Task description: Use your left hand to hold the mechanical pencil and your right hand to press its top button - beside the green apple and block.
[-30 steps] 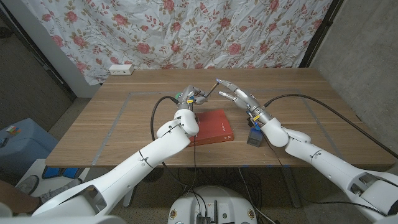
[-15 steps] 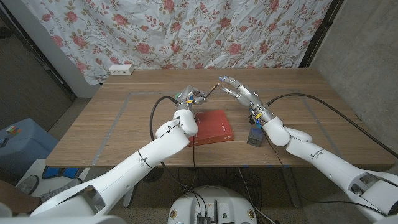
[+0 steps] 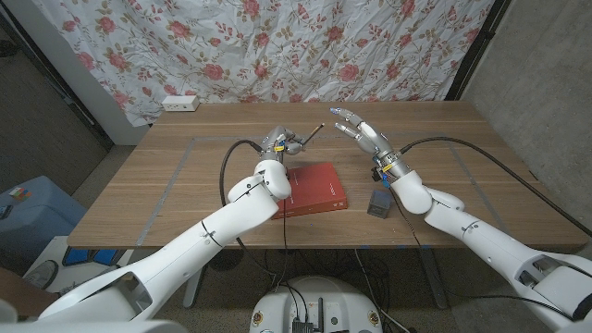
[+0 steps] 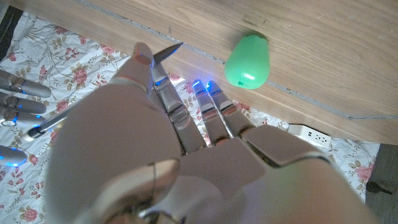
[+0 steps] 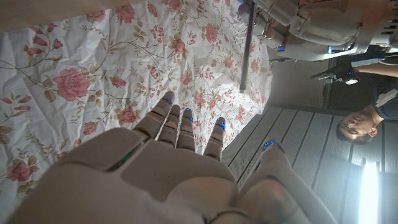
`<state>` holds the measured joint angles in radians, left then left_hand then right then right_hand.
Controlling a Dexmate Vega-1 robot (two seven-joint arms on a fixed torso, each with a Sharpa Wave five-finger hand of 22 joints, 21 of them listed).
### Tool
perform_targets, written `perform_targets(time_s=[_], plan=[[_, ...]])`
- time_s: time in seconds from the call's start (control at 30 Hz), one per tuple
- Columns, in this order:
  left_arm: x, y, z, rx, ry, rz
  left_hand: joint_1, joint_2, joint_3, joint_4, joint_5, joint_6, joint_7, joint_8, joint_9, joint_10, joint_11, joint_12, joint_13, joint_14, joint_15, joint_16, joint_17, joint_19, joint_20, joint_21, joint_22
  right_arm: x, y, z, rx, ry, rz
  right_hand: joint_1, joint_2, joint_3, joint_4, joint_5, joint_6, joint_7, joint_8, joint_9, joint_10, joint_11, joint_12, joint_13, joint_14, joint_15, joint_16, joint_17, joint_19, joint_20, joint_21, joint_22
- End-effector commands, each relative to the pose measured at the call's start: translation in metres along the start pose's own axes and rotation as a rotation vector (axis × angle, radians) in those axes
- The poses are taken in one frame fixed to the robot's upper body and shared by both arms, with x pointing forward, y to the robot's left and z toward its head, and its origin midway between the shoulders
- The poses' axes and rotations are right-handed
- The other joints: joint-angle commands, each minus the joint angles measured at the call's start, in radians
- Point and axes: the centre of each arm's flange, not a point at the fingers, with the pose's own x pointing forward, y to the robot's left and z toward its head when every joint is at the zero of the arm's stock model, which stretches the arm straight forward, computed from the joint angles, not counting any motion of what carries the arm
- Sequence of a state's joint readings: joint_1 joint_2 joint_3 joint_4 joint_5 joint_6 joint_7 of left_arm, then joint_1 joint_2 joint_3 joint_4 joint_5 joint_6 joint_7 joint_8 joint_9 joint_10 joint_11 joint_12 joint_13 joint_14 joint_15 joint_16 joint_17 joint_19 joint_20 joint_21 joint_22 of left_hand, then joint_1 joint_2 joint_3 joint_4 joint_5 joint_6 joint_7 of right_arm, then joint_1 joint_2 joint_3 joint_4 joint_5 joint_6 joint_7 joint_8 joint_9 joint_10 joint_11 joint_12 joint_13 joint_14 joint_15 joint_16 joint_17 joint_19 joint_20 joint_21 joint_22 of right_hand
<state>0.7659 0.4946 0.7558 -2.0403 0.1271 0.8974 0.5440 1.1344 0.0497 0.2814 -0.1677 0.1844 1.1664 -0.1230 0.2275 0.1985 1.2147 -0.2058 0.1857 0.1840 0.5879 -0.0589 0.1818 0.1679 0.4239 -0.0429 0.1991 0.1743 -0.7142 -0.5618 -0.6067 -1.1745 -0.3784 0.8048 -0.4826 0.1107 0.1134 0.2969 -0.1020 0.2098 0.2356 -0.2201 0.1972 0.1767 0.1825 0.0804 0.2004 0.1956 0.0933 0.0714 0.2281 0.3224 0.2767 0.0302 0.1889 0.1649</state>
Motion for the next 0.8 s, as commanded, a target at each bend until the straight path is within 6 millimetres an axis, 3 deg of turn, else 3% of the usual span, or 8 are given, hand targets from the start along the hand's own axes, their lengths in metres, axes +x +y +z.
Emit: perform_targets(time_s=[0.03,0.57,0.8], plan=[[0.004,0.015,0.004,0.065,-0.012,-0.029,0.004,0.007,-0.004,0.001,0.007,0.007,-0.002,0.006,0.005,0.03,-0.019,0.005,0.005,0.002,-0.162,-0.003,0.002,0.004,-0.038,0.002,0.003,0.004,-0.007,-0.006,0.017,0.033,-0.02,0.001,-0.002,0.005,-0.004,0.006,0.008,-0.001,-0.004,0.002,0.007,0.003,0.007,0.0,0.009,-0.002,0.005,0.005,0.011,0.003,0.005,0.004],[-0.004,0.036,0.004,0.155,-0.029,-0.073,0.003,0.009,-0.005,0.002,0.007,0.004,0.0,0.005,0.006,0.034,-0.018,0.006,0.006,-0.005,-0.162,-0.005,0.002,-0.002,-0.037,0.0,0.003,0.002,-0.01,-0.016,0.135,0.105,-0.098,0.0,-0.002,0.006,-0.004,0.006,0.011,-0.001,-0.005,0.002,0.008,-0.001,0.006,0.0,0.012,-0.003,0.006,0.005,0.018,0.001,0.006,0.004],[-0.006,0.042,0.005,0.224,-0.029,-0.068,0.003,0.01,-0.006,0.002,0.007,0.006,0.004,0.005,0.004,0.035,-0.019,0.007,0.006,-0.006,-0.162,-0.004,0.002,-0.001,-0.037,0.001,0.003,-0.001,-0.013,-0.021,0.205,0.155,-0.136,0.004,-0.006,0.008,-0.01,0.006,0.003,-0.001,-0.01,0.001,-0.007,-0.036,-0.003,-0.003,0.001,-0.017,-0.001,0.001,0.025,-0.002,0.006,0.004]])
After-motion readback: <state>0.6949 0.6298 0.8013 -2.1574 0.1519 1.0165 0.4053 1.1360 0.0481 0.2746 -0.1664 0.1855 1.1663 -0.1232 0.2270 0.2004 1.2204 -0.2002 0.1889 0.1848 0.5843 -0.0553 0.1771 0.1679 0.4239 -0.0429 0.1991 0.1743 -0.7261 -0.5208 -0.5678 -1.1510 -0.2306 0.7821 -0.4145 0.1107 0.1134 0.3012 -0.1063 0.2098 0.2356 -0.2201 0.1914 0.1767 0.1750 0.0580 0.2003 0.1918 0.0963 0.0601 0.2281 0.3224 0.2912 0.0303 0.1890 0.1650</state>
